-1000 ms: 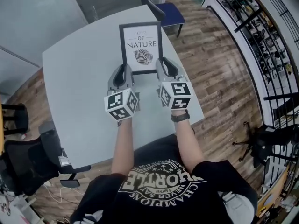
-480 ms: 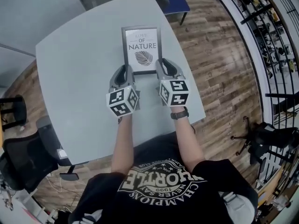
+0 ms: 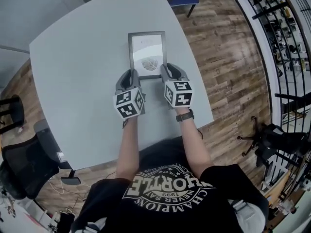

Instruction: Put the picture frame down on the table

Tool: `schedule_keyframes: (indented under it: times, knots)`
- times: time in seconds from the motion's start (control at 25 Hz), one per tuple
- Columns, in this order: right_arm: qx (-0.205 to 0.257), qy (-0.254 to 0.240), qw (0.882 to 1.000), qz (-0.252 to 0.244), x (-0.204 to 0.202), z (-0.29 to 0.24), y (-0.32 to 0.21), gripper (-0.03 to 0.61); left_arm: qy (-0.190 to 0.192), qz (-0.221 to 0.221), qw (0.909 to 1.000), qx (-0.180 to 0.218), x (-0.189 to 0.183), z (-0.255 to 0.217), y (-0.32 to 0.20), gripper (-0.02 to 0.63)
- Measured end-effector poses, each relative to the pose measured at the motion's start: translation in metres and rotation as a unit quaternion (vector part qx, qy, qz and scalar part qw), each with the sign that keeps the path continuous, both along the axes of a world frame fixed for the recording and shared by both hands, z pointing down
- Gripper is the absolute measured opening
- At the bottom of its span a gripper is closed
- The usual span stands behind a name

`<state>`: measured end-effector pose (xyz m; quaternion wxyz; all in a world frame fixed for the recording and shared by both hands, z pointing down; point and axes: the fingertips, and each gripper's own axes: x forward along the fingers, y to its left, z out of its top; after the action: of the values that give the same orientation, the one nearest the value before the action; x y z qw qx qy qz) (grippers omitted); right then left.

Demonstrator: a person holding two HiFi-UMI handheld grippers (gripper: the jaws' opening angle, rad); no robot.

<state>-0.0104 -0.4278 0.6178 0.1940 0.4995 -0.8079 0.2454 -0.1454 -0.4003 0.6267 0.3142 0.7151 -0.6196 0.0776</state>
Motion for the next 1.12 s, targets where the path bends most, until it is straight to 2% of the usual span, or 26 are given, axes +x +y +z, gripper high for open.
schedule_keyframes:
  times: [0.6,1.12]
  knots:
    - [-0.073,0.029,0.997,0.007,0.002,0.073,-0.014,0.078,-0.006,0.011,0.9976,-0.068,0.003,0.068,-0.014,0.066]
    - [-0.109,0.048,0.993,0.007,0.012,0.11,-0.006,0.078,-0.009,0.019,0.994,-0.107,0.015,0.102,-0.006,0.067]
